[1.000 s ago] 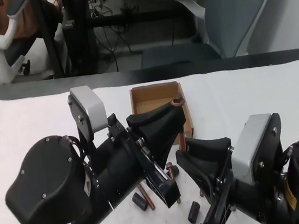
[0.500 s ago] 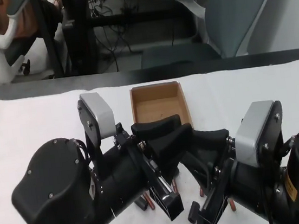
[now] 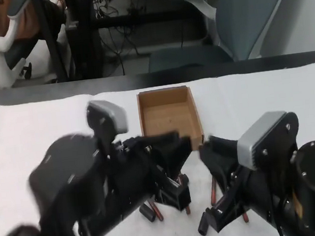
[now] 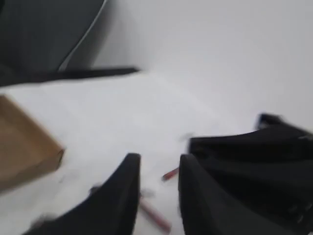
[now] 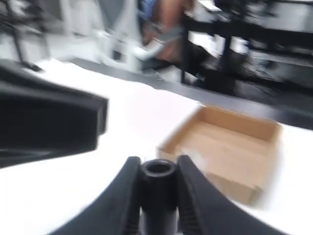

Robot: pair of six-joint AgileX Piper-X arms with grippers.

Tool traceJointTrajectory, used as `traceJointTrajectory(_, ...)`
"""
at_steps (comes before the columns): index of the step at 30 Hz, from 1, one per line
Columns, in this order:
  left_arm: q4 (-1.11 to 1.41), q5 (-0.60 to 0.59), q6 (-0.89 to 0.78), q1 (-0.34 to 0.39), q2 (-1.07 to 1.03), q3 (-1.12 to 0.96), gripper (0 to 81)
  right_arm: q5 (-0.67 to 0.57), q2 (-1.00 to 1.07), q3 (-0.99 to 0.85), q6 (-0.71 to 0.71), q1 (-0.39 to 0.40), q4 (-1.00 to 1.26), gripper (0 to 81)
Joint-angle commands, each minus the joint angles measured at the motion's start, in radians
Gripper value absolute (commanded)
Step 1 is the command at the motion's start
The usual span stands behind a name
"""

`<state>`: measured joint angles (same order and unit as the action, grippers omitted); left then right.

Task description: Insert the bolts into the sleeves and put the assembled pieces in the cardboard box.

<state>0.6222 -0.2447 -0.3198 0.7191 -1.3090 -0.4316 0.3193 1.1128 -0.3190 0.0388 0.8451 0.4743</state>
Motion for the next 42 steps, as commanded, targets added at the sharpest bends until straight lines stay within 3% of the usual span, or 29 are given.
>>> traceJointTrajectory(1,-0.401,0.058,0.054,-0.024,-0.001,-0.111,30.1,0.185,-0.018,-0.023,0.007,-0.001,-0.141,0.6)
traceJointTrajectory(5,-0.582,0.132,0.190,-0.022,-0.016,-0.272,36.8,0.380,-0.050,-0.066,0.030,-0.026,-0.403,0.6)
traceJointTrajectory(8,-0.666,0.130,0.137,-0.022,-0.087,-0.402,36.8,0.500,-0.089,-0.122,0.074,-0.070,-0.622,0.6)
traceJointTrajectory(11,-0.809,0.115,0.083,-0.010,-0.202,-0.532,36.8,0.511,-0.144,-0.184,0.094,-0.142,-0.781,0.6)
traceJointTrajectory(17,-1.028,0.162,0.036,0.065,-0.408,-0.726,36.8,0.327,-0.267,-0.246,0.210,-0.337,-0.965,0.6)
traceJointTrajectory(22,-1.059,0.137,0.011,0.116,-0.506,-0.791,36.8,0.053,-0.347,-0.246,0.232,-0.507,-1.069,0.6)
traceJointTrajectory(25,-1.070,0.139,0.067,0.131,-0.556,-0.833,36.8,-0.072,-0.362,-0.246,0.232,-0.569,-1.088,0.6)
traceJointTrajectory(29,-1.153,0.167,0.079,0.129,-0.638,-0.927,36.8,-0.175,-0.362,-0.244,0.232,-0.600,-1.091,0.6)
traceJointTrajectory(32,-1.222,0.245,0.128,0.129,-0.689,-0.992,36.8,-0.201,-0.362,-0.244,0.229,-0.599,-1.091,0.6)
traceJointTrajectory(42,-1.247,0.274,0.164,0.129,-0.803,-1.085,36.8,-0.239,-0.362,-0.244,0.191,-0.599,-1.091,0.6)
